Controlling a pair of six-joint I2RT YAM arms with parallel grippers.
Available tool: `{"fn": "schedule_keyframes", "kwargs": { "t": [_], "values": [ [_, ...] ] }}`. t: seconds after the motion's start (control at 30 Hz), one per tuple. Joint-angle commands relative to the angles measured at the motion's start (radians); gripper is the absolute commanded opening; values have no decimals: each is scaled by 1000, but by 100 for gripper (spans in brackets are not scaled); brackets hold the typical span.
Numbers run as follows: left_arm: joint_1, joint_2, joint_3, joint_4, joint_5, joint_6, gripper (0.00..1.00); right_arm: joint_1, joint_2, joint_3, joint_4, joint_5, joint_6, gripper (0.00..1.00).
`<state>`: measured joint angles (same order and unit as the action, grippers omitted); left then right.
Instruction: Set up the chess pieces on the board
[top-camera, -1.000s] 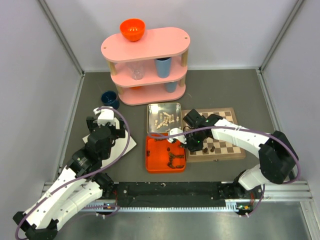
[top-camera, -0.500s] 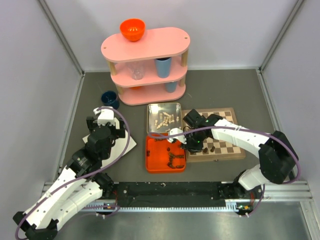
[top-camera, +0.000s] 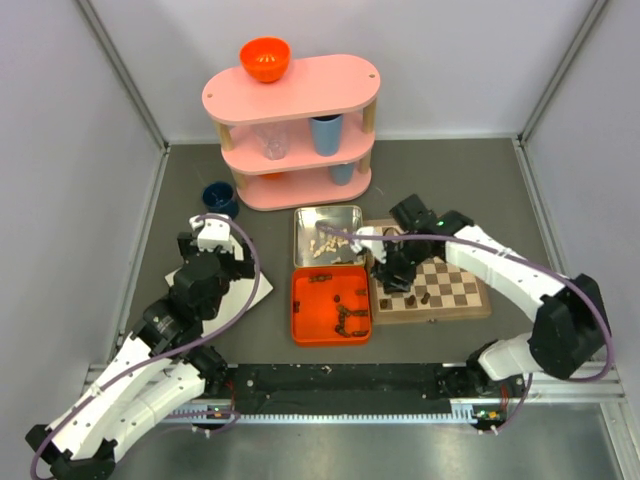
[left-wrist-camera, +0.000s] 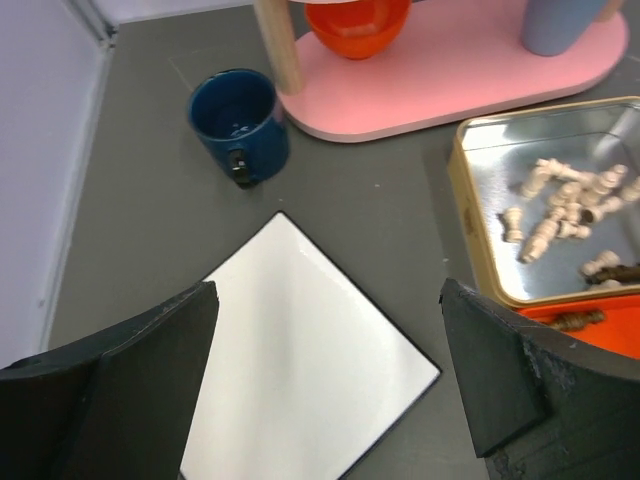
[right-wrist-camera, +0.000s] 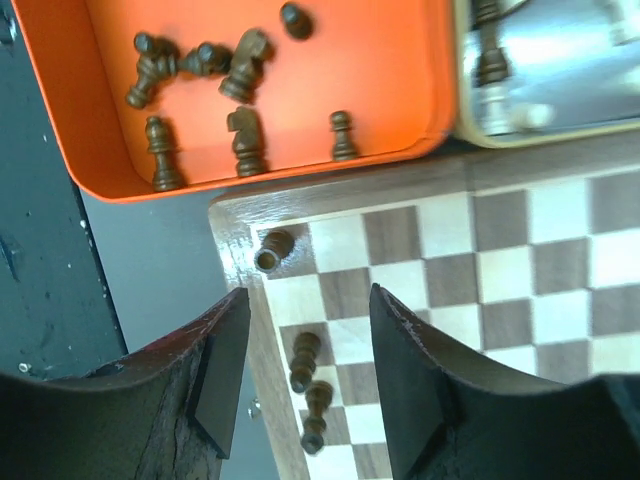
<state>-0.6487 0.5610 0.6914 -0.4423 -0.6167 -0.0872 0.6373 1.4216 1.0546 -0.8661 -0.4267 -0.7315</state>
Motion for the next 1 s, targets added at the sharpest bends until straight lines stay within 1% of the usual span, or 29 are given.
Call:
{"fn": "schedule_keyframes", "kwargs": {
  "t": [0.0,0.03,0.07,0.1,0.13,0.23,0.27,0.3,0.37,0.4,0.5,0.57,0.63,0.67,0.7,0.77,0.8,0.83,0.9,0.93,0.97],
  "values": [
    [6,-18,52,4,138,-52,98,-100,-101,88,-28,-176,26,51],
    [6,-13,66,-7,190,-90,98,-147,-122,88,-27,-204,27,51],
    [6,8,83,-28,213,-130,98,-175,-130,90,-25,-231,30,51],
    [6,16,98,-38,260,-153,98,-198,-138,88,-25,-297,35,51],
    [6,29,102,-36,355,-207,98,-255,-148,88,-25,-329,37,51],
    [4,77,86,-20,481,-322,98,-333,-161,76,-11,-452,49,51],
    [4,105,79,-4,576,-327,97,-384,-170,65,-7,-478,52,51],
    [4,118,66,0,610,-348,94,-404,-173,61,4,-527,56,51],
    [4,167,60,20,719,-402,90,-456,-187,45,13,-558,58,51],
    [4,184,59,24,747,-419,88,-468,-193,41,16,-572,60,51],
    [-9,244,56,46,807,-471,84,-516,-211,18,30,-606,63,51],
    [-29,284,51,77,813,-502,83,-530,-219,-2,39,-615,63,51],
    [-75,335,51,86,779,-523,82,-542,-230,-16,44,-618,61,51],
    [-94,355,54,89,758,-528,81,-547,-234,-21,45,-619,58,51],
    [-135,376,62,91,711,-536,80,-553,-240,-22,45,-621,57,51],
    [-181,450,77,86,654,-546,78,-559,-247,-28,49,-626,55,51],
    [-224,476,103,65,626,-557,78,-561,-250,-31,52,-626,53,51],
    [-244,534,117,53,561,-563,78,-564,-250,-34,52,-626,53,51],
    [-285,592,166,4,522,-575,78,-564,-251,-36,53,-624,52,51],
    [-292,656,187,-24,500,-580,77,-564,-253,-38,53,-624,52,51],
    [-299,687,204,-41,485,-583,74,-564,-254,-38,55,-624,50,52]
  ]
}}
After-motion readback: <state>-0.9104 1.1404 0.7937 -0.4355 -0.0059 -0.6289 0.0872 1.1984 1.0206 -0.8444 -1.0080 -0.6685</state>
